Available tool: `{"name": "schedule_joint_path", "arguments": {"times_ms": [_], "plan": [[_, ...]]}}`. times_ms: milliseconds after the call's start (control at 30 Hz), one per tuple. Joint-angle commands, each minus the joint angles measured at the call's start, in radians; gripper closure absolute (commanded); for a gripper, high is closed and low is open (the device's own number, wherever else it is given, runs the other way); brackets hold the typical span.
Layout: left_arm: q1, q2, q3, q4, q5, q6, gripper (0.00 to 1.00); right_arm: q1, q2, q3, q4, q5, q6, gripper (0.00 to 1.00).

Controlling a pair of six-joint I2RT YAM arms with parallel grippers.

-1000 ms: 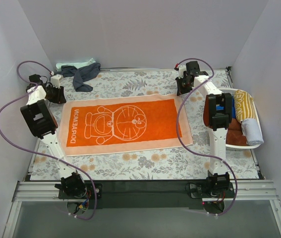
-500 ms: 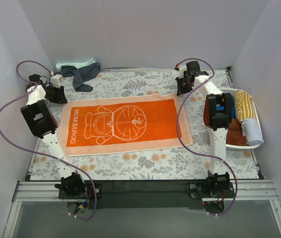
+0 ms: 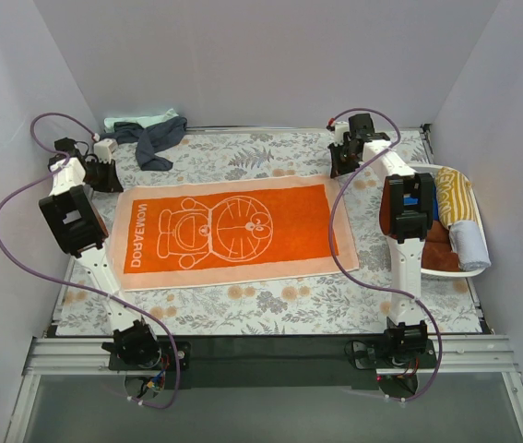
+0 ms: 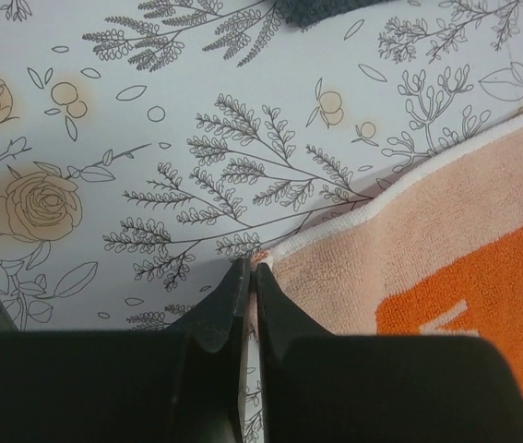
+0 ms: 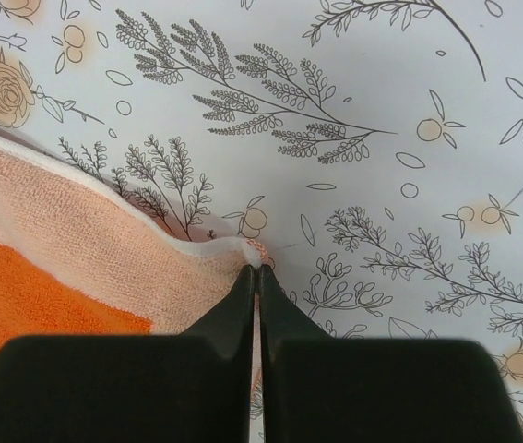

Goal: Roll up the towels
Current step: Fold the towel

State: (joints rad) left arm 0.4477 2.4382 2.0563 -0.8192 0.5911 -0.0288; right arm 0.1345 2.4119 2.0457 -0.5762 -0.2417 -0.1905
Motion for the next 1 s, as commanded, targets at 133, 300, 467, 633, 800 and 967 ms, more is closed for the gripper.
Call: {"name": "schedule_joint_path", "arguments": {"times_ms": [133, 300, 467, 633, 800, 967], "plan": [[-0.003, 0.007, 0.126, -0.026, 0.053, -0.008, 1.0, -0.055, -0.057, 0.071, -0.005, -0.021, -0.013, 0.99], [-0.003, -0.028, 0.148, 0.006, 0.098, -0.005, 1.0, -0.081, -0.069, 0.119, -0.004, -0.041, -0.029, 0.99], [-0.003, -0.059, 0.16, 0.006, 0.16, 0.01, 1.0, -0.09, -0.096, 0.122, 0.003, -0.054, -0.046, 0.99], [0.006, -0.154, 0.067, 0.032, 0.262, 0.072, 1.0, -0.101, -0.163, 0.056, -0.005, -0.085, -0.073, 0.99], [0.054, -0.274, -0.041, 0.028, 0.332, 0.166, 1.0, -0.108, -0.264, -0.036, -0.019, -0.107, -0.115, 0.99], [0.103, -0.317, -0.067, -0.153, 0.366, 0.328, 1.0, -0.115, -0.362, -0.151, -0.037, -0.13, -0.148, 0.99]]}}
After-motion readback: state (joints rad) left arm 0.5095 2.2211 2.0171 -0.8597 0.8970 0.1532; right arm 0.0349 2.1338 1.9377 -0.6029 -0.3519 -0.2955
